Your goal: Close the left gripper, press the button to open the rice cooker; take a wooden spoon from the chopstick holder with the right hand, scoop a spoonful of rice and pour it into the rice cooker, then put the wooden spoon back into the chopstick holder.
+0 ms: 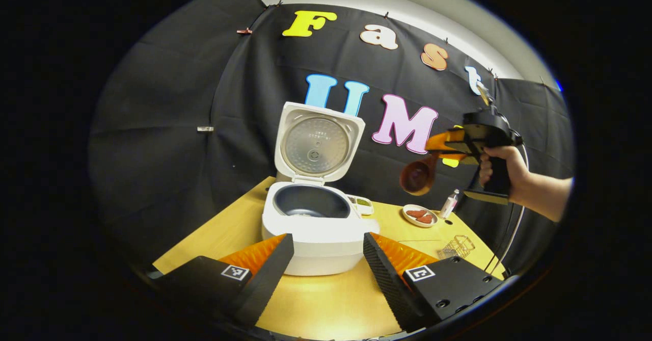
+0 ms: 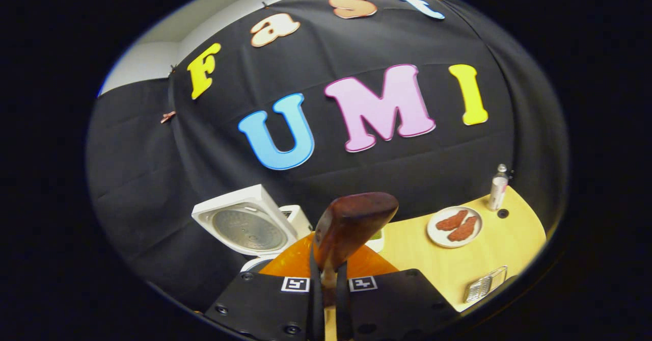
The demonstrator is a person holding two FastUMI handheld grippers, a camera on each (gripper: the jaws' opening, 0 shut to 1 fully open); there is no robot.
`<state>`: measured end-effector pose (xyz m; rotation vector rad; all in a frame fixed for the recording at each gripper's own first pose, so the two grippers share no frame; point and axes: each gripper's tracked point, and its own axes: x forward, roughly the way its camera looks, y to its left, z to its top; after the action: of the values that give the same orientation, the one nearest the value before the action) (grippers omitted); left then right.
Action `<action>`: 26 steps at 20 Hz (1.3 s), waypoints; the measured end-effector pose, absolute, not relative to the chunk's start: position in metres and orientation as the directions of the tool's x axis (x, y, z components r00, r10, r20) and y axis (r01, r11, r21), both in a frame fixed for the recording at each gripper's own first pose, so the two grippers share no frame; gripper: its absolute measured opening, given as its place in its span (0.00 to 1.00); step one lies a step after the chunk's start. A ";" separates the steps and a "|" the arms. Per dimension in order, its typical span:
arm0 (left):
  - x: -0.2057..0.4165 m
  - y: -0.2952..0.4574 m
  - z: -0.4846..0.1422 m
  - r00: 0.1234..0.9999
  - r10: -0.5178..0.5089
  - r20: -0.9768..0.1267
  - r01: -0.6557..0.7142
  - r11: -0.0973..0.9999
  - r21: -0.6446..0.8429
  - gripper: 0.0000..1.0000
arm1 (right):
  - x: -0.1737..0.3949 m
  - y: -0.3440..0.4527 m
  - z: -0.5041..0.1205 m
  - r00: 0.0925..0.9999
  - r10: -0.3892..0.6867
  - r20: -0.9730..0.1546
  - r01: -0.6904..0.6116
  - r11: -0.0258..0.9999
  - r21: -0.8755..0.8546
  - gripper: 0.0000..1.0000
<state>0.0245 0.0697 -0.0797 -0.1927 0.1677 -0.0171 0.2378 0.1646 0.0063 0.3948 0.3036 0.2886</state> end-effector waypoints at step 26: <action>0.044 -0.004 -0.061 0.974 0.126 -0.188 -0.152 0.979 -0.136 0.95 | 0.212 -0.109 -0.249 0.793 0.043 -0.607 0.247 0.889 0.386 0.13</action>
<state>0.0437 -0.0039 -0.0609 -0.1500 0.1798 0.1407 0.2125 -0.1086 -0.2495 0.4713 0.6509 -0.1145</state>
